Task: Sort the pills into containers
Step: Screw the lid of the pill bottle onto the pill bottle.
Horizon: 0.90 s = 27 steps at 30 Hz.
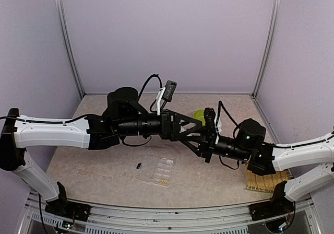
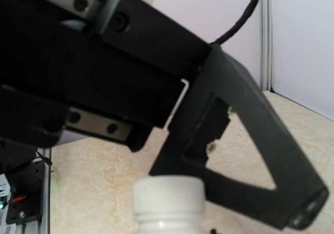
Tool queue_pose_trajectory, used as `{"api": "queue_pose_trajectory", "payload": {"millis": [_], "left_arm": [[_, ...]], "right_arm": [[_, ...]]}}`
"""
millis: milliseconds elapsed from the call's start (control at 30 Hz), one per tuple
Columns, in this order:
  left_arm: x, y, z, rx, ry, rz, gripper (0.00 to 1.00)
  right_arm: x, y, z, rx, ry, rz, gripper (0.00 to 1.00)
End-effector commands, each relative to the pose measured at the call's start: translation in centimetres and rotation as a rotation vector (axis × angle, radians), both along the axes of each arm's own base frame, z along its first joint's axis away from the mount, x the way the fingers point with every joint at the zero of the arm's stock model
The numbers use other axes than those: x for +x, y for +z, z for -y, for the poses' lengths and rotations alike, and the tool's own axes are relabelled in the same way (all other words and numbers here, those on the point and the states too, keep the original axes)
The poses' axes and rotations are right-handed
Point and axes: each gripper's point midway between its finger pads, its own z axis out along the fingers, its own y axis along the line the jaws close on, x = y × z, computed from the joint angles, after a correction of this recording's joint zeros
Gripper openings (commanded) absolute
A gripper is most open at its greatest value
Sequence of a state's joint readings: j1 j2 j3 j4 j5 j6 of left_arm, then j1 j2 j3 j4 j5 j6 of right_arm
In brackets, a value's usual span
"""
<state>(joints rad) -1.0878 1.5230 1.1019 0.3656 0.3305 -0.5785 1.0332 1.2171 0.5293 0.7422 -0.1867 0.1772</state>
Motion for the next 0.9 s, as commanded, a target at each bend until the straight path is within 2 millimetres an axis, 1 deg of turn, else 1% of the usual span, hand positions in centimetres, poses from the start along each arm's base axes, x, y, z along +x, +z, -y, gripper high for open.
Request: {"api": "queue_pose_trajectory", "payload": {"millis": [0, 133, 267, 467, 633, 733, 867], "left_arm": [[-0.7, 2.7, -0.6, -0.067, 0.000, 0.054, 0.99], [-0.1, 2.2, -1.1, -0.054, 0.029, 0.046, 0.99], [-0.2, 2.2, -1.0, -0.058, 0.021, 0.043, 0.99], [-0.5, 2.3, -0.5, -0.061, -0.009, 0.032, 0.99], [-1.1, 2.8, -0.4, -0.074, -0.034, 0.037, 0.99], [-1.3, 2.7, -0.2, -0.071, -0.044, 0.034, 0.99], [-0.8, 2.3, -0.2, -0.056, -0.014, 0.039, 0.99]], "right_arm": [[-0.2, 0.6, 0.5, -0.008, -0.007, -0.004, 0.13], [0.0, 1.9, 2.2, 0.008, -0.071, 0.030, 0.13], [0.6, 2.0, 3.3, -0.014, -0.137, 0.050, 0.13], [0.9, 1.6, 2.9, -0.034, -0.138, 0.047, 0.13], [1.1, 0.9, 2.2, -0.052, -0.133, 0.043, 0.13], [1.0, 1.1, 1.9, -0.048, -0.115, 0.047, 0.13], [0.3, 1.8, 1.9, -0.027, -0.080, 0.063, 0.13]]}}
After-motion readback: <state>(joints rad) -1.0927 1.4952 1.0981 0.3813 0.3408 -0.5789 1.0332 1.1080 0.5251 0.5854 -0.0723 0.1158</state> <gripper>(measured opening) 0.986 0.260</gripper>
